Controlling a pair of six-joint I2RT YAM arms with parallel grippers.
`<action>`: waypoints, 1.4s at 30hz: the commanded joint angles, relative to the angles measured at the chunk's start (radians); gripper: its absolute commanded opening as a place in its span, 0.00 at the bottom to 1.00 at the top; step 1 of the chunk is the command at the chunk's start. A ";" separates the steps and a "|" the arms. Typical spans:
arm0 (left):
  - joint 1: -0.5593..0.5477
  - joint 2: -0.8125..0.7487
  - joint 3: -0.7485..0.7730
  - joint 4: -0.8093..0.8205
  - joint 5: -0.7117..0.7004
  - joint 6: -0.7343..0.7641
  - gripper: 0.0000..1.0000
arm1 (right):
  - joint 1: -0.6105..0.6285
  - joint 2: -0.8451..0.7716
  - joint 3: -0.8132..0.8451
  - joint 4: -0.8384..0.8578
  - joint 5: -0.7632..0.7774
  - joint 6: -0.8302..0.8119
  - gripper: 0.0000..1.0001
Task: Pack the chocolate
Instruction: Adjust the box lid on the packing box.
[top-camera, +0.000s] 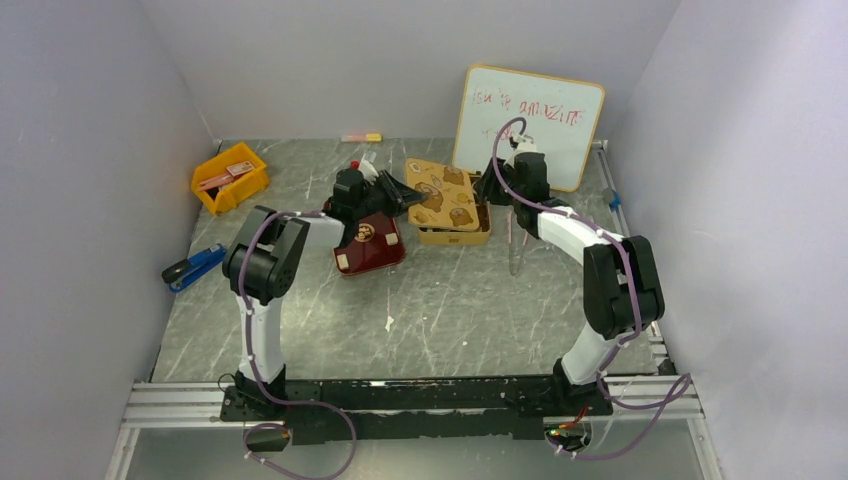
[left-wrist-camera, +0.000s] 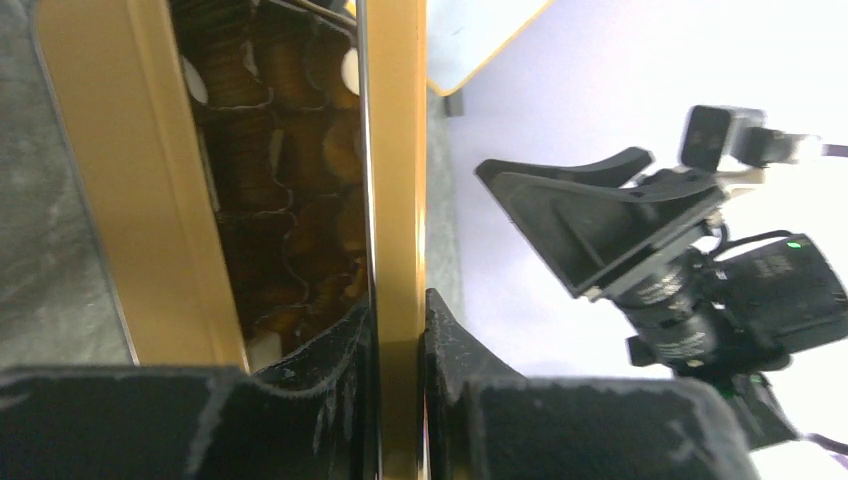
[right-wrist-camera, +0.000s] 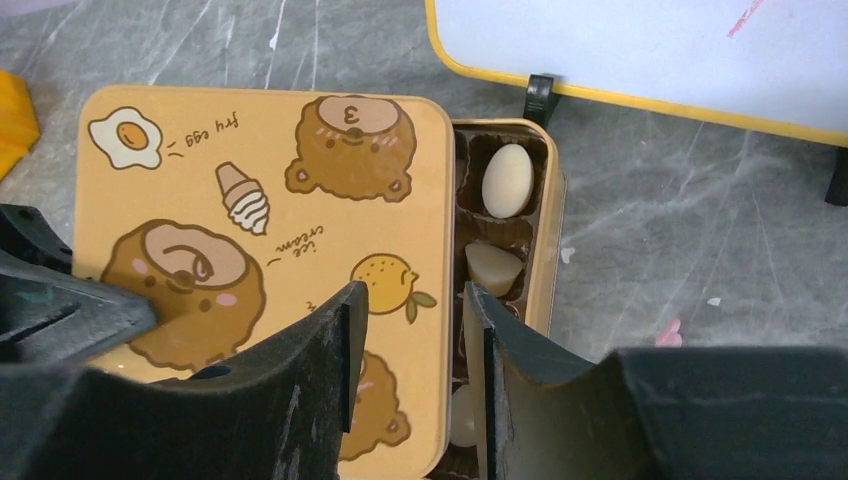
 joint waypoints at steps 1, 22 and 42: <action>0.016 0.018 -0.026 0.260 0.069 -0.152 0.05 | -0.001 -0.045 -0.015 0.038 0.021 -0.015 0.44; -0.009 0.085 -0.019 0.415 0.091 -0.247 0.05 | -0.003 -0.068 -0.056 0.057 0.054 -0.009 0.44; -0.073 0.180 0.067 0.467 0.000 -0.284 0.05 | -0.029 -0.040 -0.067 0.087 0.037 -0.009 0.44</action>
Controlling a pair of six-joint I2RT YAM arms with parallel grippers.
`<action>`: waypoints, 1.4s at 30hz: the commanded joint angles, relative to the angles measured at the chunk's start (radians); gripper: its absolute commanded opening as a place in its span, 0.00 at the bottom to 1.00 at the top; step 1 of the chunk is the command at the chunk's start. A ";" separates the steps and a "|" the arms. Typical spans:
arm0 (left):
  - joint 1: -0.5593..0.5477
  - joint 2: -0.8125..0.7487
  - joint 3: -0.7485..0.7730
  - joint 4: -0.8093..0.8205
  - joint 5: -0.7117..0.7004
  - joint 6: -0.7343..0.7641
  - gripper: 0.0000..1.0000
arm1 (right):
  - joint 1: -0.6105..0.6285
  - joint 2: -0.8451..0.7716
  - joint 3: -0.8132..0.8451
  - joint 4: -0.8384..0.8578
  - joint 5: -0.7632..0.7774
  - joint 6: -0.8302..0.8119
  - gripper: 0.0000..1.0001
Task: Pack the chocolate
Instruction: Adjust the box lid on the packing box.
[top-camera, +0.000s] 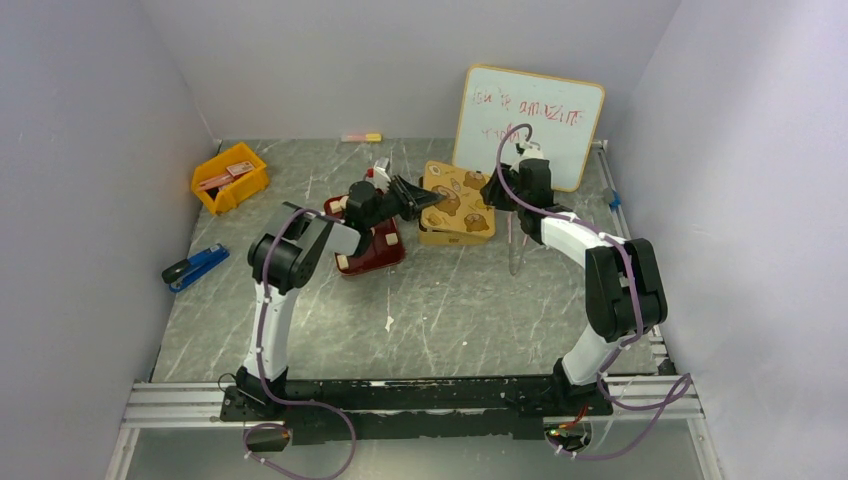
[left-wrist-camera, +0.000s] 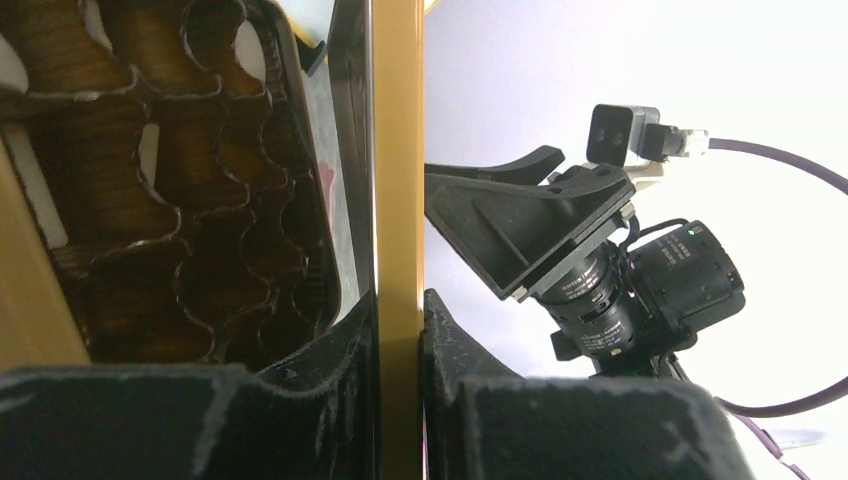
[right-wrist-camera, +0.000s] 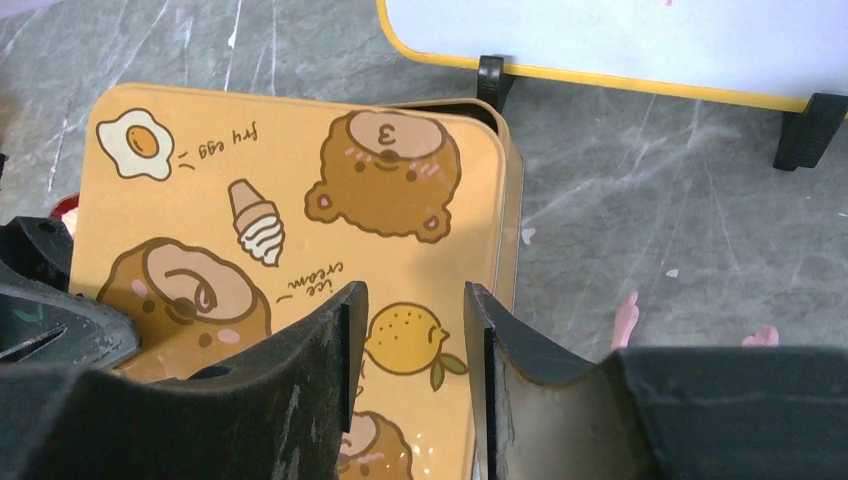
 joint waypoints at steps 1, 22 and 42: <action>-0.012 0.020 0.056 0.083 -0.037 -0.018 0.05 | -0.010 -0.018 -0.002 0.059 0.003 -0.009 0.44; -0.018 0.061 0.097 0.048 -0.075 0.013 0.05 | -0.017 0.061 0.010 0.092 -0.018 -0.006 0.44; -0.010 0.059 0.097 -0.010 -0.075 0.055 0.05 | -0.018 0.087 0.016 0.102 -0.024 -0.006 0.44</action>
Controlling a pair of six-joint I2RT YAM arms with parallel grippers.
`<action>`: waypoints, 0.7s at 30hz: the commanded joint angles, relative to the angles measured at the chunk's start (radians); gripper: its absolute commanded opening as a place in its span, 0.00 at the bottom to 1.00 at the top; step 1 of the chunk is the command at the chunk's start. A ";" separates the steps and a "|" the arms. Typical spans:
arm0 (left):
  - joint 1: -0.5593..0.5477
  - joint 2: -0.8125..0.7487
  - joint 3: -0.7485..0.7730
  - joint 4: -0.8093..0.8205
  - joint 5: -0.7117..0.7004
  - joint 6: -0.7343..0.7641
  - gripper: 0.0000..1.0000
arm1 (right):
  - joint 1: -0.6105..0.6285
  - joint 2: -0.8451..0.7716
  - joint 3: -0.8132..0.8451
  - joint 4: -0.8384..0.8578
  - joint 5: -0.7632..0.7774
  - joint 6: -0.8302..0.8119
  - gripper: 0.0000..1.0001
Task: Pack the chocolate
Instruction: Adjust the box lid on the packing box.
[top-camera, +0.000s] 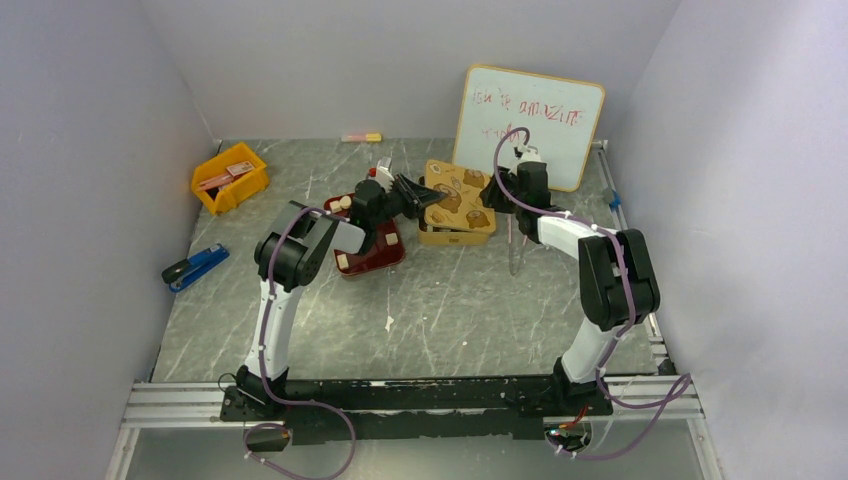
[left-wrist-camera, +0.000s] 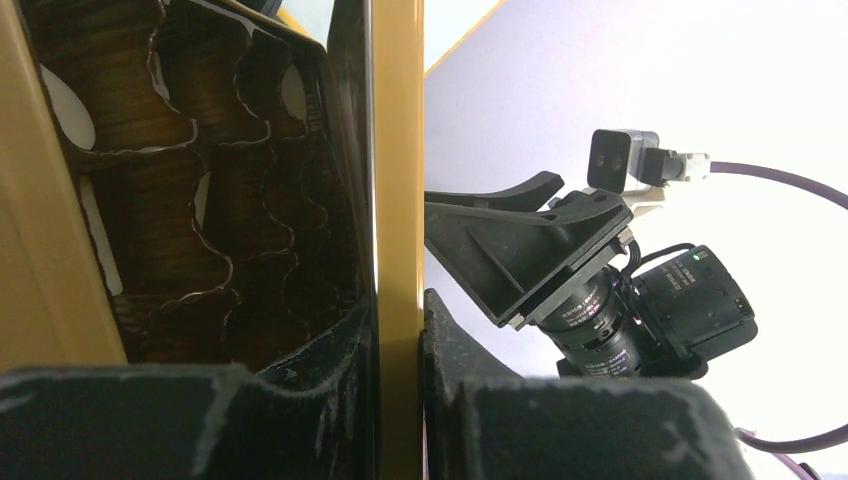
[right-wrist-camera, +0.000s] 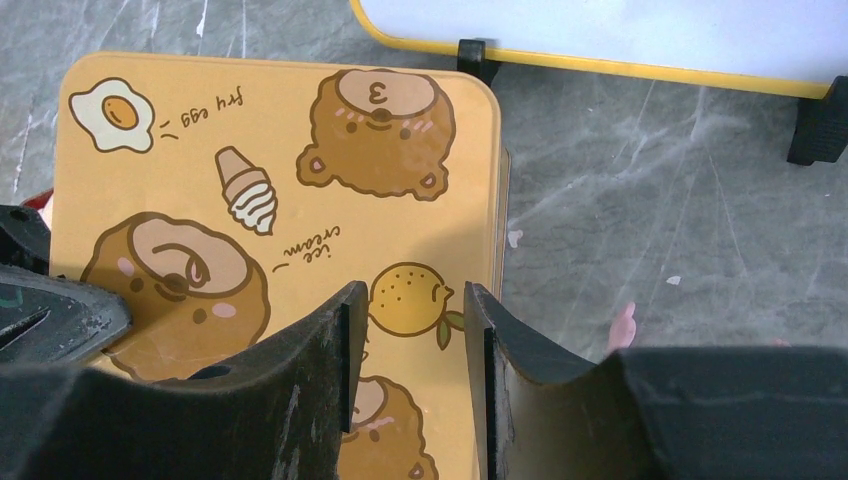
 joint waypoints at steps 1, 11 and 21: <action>0.004 0.003 0.026 0.023 -0.005 0.022 0.05 | -0.006 0.019 0.017 0.056 -0.016 -0.005 0.44; 0.014 -0.011 0.017 -0.002 -0.013 0.039 0.09 | -0.006 0.027 0.015 0.064 -0.021 -0.004 0.44; 0.023 -0.035 0.002 -0.030 -0.021 0.059 0.23 | -0.005 0.033 0.014 0.067 -0.026 -0.003 0.44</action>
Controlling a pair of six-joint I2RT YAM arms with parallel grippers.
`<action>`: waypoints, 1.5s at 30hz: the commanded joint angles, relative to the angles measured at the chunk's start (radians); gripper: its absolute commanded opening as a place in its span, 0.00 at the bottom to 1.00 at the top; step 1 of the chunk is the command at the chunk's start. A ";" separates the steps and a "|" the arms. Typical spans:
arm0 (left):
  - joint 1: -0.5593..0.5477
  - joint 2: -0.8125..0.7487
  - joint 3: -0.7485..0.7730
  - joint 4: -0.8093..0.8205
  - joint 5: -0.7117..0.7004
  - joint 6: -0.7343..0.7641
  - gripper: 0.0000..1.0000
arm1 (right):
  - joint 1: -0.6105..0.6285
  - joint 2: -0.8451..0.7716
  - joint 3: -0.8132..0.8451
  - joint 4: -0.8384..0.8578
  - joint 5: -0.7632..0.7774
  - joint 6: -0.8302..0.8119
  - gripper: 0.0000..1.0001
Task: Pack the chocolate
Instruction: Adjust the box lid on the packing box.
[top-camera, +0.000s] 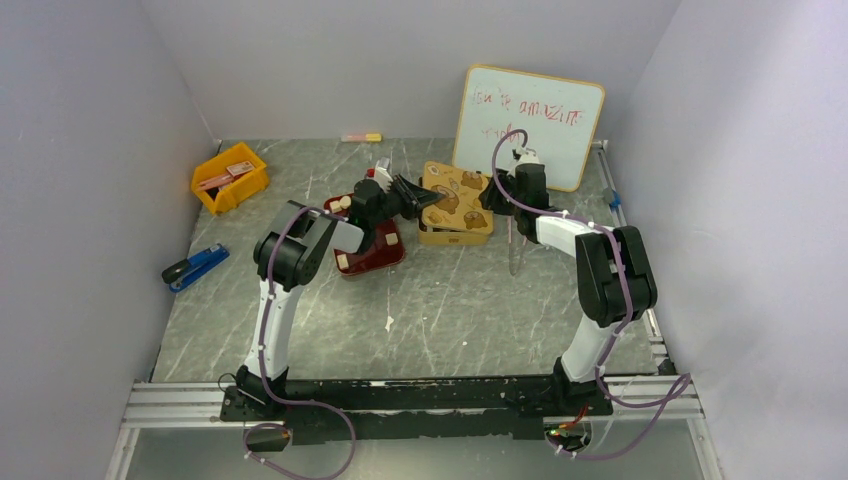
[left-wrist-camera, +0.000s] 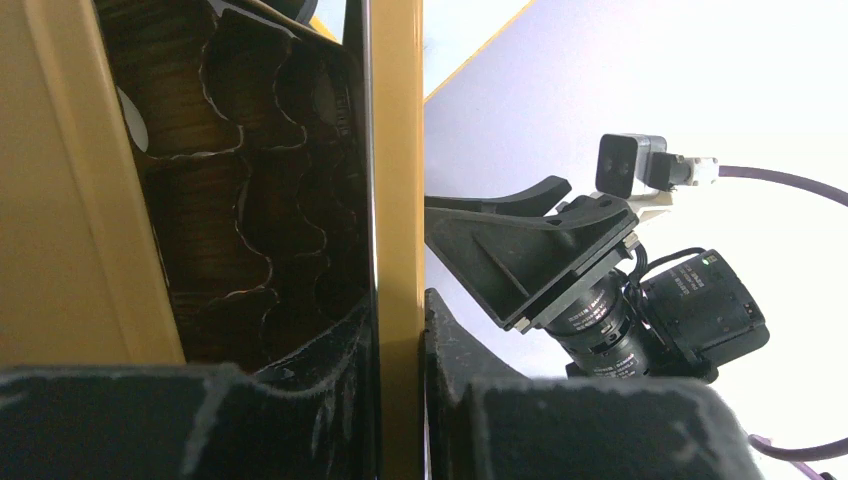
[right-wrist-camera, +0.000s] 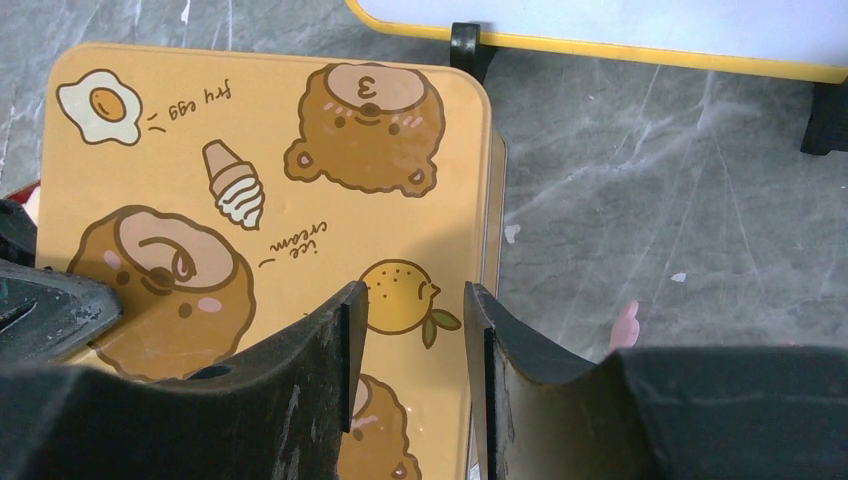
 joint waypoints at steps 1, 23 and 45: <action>0.009 -0.039 0.000 0.010 -0.017 0.029 0.23 | -0.005 0.003 0.015 0.058 -0.024 -0.003 0.44; 0.047 -0.100 -0.047 -0.019 -0.004 0.057 0.35 | -0.005 0.023 0.029 0.062 -0.039 0.003 0.45; 0.093 -0.149 -0.144 0.011 -0.001 0.058 0.34 | 0.003 0.038 0.051 0.066 -0.057 0.009 0.45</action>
